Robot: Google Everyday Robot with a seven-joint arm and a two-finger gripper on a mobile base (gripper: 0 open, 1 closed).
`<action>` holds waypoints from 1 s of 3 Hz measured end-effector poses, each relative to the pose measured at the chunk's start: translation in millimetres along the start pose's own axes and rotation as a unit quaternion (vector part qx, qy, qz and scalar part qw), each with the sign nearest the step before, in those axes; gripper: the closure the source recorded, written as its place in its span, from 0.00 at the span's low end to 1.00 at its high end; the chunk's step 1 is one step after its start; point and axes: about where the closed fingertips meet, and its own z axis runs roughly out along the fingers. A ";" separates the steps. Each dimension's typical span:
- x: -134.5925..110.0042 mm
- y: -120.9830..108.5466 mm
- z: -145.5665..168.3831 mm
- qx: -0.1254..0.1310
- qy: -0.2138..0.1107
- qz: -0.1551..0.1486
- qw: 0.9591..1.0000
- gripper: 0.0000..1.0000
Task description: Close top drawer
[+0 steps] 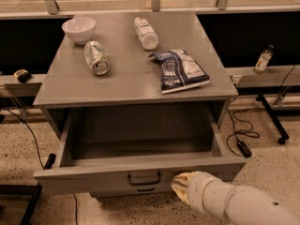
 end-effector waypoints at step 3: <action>-9.3 -135.2 69.5 0.108 -0.012 -0.031 0.994 1.00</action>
Offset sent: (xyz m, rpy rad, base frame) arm 0.1803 0.0188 0.0257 0.0204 -0.2367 -0.0516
